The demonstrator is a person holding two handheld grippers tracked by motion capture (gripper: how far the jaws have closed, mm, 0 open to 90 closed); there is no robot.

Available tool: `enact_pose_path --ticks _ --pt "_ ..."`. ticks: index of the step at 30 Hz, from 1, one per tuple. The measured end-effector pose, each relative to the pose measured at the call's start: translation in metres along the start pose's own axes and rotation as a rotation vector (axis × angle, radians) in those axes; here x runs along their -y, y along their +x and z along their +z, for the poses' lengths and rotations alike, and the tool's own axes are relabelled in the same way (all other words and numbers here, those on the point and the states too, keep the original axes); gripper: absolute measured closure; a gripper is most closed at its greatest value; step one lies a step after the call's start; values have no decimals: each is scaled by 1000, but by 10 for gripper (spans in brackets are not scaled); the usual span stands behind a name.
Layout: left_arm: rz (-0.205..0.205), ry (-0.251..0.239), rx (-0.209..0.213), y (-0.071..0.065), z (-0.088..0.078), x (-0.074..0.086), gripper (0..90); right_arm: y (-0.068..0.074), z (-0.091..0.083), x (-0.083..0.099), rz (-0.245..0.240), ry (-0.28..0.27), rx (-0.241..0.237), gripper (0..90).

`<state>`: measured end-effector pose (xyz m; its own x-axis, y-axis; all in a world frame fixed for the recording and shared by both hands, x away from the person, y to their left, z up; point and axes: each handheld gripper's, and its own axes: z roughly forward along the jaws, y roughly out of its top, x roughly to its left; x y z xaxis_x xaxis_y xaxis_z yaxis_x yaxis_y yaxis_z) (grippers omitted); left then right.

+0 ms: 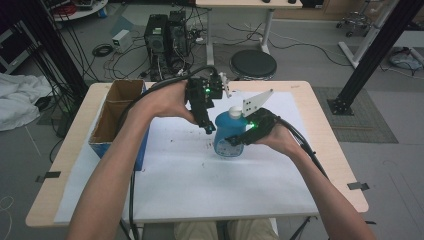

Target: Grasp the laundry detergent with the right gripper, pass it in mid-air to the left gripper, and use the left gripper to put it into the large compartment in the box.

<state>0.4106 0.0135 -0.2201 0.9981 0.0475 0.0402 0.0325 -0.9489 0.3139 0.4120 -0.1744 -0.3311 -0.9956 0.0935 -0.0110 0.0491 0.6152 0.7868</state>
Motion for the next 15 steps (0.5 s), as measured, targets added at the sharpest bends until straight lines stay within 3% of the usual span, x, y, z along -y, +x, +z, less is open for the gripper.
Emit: enact_pose_path --ticks 5,15 --pt "8 10 4 0 11 -10 182 4 9 -7 -37 43 2 466" --pt "5 12 13 -1 21 -16 184 4 15 -12 -34 31 -13 465"
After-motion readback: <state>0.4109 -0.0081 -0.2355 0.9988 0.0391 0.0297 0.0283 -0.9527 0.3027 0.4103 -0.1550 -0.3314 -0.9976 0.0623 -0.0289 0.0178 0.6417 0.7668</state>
